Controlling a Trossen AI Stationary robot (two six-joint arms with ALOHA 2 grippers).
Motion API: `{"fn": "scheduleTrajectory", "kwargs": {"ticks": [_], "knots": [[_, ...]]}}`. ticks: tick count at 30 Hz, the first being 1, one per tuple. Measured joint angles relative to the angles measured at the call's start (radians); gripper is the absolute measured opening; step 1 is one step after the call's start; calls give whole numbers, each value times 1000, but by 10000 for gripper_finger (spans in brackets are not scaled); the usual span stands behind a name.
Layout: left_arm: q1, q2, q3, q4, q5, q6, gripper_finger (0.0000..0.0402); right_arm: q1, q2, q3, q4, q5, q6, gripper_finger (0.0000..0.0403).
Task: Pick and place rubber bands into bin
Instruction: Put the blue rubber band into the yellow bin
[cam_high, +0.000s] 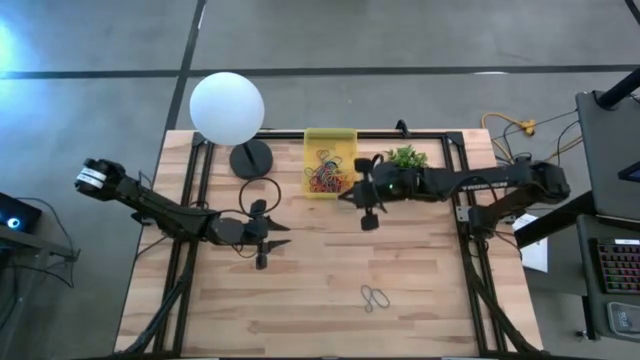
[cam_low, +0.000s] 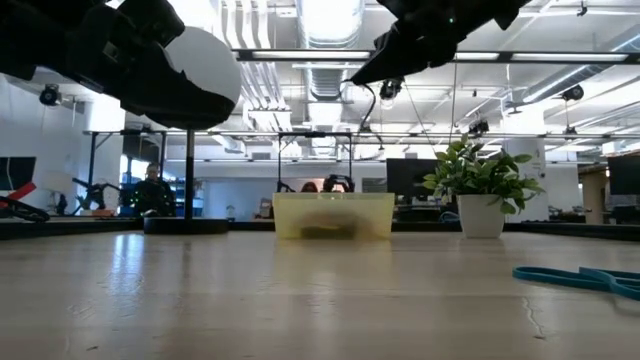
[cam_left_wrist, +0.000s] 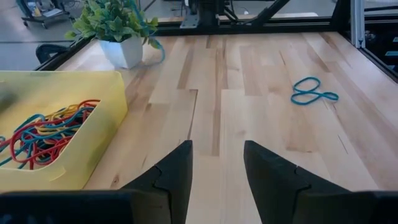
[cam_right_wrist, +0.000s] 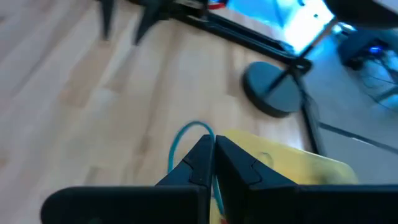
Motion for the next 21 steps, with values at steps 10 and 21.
{"fn": "scheduleTrajectory", "kwargs": {"ticks": [10,21], "knots": [[0,0,0,2,0,4,129,-152,25,51,4,-1,-43,8],[0,0,-5,2,0,5,129,-248,104,129,4,-13,-42,9]]}}
